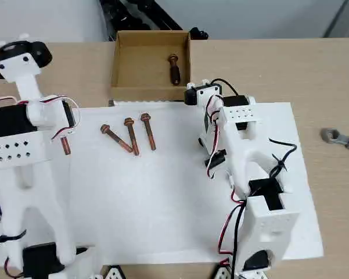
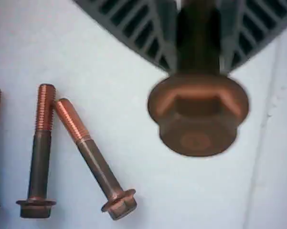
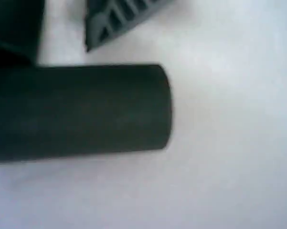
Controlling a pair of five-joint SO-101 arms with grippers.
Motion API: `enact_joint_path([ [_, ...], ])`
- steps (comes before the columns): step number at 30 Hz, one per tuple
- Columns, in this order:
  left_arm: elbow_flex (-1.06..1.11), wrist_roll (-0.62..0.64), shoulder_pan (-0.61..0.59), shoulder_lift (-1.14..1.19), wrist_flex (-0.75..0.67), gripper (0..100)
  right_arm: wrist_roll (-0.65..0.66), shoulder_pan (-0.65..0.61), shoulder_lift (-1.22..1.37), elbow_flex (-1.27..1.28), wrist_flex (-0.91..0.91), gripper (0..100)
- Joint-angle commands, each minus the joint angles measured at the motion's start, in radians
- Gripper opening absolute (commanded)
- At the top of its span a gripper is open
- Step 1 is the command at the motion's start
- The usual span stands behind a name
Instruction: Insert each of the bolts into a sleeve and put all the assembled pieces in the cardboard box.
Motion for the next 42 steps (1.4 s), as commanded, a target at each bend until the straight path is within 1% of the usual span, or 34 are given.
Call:
enact_joint_path([
  [1, -0.004, -0.003, 0.000, -0.011, -0.002, 1, 0.011, 0.005, 0.047, -0.029, -0.058, 16.0],
  [2, -0.004, -0.003, 0.000, -0.011, -0.002, 1, 0.011, 0.005, 0.053, -0.029, -0.058, 13.1],
  [5, -0.004, -0.003, 0.002, -0.011, -0.002, 1, 0.006, 0.005, 0.054, -0.028, -0.054, 0.0],
  [6, -0.004, -0.003, 0.002, -0.011, -0.002, 1, 0.006, 0.005, 0.048, -0.028, -0.050, 1.3],
  [10, -0.004, -0.003, 0.002, -0.011, -0.002, 1, 0.003, 0.005, -0.019, -0.025, -0.033, 0.2],
  [17, -0.004, -0.003, -0.002, -0.011, -0.002, 1, -0.006, -0.002, -0.294, -0.025, 0.096, 0.2],
  [22, -0.004, -0.003, -0.002, -0.011, -0.003, 1, -0.021, -0.004, -0.539, -0.025, 0.199, 0.2],
  [31, -0.008, -0.003, 0.002, -0.011, -0.012, 1, -0.051, -0.002, -1.086, -0.015, 0.374, 0.2],
  [35, -0.008, -0.003, 0.003, -0.012, -0.046, 1, -0.089, 0.002, -1.291, 0.124, 0.328, 0.2],
  [40, -0.010, -0.005, 0.003, -0.012, -0.054, 1, -0.106, 0.002, -1.506, 0.463, 0.203, 0.2],
  [42, -0.010, -0.017, 0.003, -0.012, -0.054, 1, -0.120, 0.004, -1.581, 0.601, 0.124, 0.2],
])
